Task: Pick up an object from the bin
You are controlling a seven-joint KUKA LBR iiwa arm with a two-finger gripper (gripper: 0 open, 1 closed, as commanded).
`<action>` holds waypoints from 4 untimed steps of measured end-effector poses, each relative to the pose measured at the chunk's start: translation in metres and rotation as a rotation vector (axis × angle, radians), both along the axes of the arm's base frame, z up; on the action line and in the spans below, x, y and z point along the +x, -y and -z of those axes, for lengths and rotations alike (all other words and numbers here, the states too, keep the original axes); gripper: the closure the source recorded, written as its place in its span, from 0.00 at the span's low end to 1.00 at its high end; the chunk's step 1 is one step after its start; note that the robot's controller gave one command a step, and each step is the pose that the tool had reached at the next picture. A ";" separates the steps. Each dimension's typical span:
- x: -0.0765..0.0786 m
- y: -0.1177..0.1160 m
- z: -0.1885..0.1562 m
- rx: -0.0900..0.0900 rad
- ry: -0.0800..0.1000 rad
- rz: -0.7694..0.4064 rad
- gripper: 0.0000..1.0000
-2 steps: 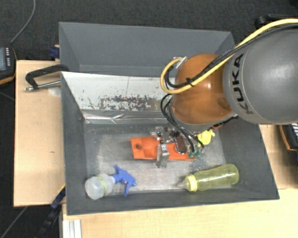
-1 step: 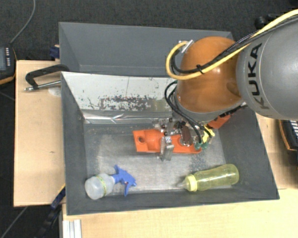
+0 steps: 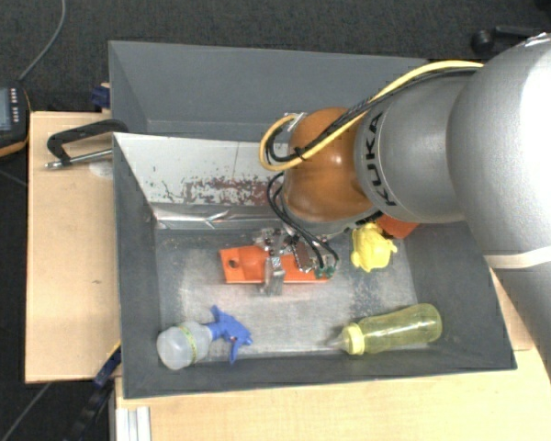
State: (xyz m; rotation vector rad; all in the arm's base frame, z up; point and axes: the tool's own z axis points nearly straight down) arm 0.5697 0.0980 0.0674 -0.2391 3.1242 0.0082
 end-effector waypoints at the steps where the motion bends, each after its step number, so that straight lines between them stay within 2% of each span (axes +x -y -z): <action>1: 0.001 0.000 -0.003 0.001 0.005 0.001 1.00; 3: 0.029 0.001 -0.008 0.003 0.011 -0.021 1.00; 4: 0.020 0.004 -0.067 0.002 0.005 -0.017 1.00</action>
Offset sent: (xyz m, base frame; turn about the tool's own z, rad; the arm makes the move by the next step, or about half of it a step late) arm 0.0226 -0.0041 0.0052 -0.0246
